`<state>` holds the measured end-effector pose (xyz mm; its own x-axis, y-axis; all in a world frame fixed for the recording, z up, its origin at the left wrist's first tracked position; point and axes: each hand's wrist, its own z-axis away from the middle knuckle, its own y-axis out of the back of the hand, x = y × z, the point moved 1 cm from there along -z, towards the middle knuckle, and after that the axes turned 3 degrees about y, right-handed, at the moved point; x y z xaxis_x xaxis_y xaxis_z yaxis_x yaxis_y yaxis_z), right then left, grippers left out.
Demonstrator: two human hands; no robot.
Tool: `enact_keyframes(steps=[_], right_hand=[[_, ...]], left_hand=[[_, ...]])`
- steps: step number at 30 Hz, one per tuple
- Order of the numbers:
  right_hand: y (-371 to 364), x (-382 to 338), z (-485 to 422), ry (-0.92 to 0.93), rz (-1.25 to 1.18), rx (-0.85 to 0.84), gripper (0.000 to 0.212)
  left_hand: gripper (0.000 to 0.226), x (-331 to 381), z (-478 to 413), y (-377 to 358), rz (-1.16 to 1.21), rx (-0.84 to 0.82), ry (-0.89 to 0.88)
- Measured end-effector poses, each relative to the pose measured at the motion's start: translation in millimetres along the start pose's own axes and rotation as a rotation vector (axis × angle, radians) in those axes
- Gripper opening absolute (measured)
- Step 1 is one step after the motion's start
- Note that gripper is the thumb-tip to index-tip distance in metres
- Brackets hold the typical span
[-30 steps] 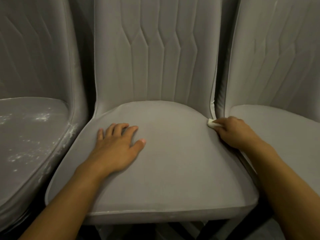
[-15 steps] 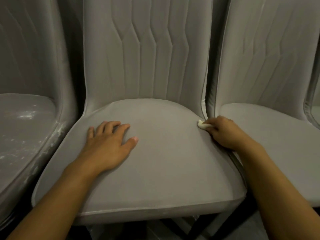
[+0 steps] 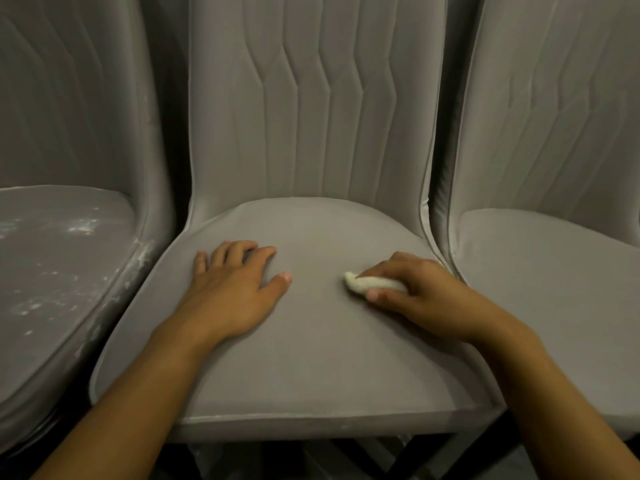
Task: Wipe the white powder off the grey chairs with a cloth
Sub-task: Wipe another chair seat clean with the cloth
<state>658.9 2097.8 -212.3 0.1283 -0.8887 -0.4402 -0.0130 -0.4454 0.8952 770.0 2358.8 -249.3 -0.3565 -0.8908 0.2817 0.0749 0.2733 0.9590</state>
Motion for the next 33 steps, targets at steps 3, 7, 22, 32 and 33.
enact_keyframes(steps=[3, 7, 22, 32, 33], right_hand=[[2.4, -11.8, -8.2, 0.0, 0.095, 0.16, 0.035], [-16.9, -48.9, -10.3, -0.005, 0.137, 0.183, 0.035], [-91.6, -168.9, -16.7, 0.386, 0.247, 0.046, 0.027], [-77.2, -174.2, -45.9, 0.375, 0.124, -0.041, 0.039], [-76.1, -173.7, -49.2, 0.364, 0.129, -0.031, 0.04]], left_hand=[[0.061, -1.3, -0.3, -0.4, 0.008, 0.013, -0.01], [0.051, -4.5, -2.6, -1.9, 0.037, 0.05, -0.026], [0.053, -97.7, 48.1, 31.3, 0.01, 0.102, -0.02], [0.048, -105.6, 64.2, 33.1, 0.009, 0.156, -0.082], [0.046, -106.3, 68.3, 38.1, -0.013, 0.176, -0.111]])
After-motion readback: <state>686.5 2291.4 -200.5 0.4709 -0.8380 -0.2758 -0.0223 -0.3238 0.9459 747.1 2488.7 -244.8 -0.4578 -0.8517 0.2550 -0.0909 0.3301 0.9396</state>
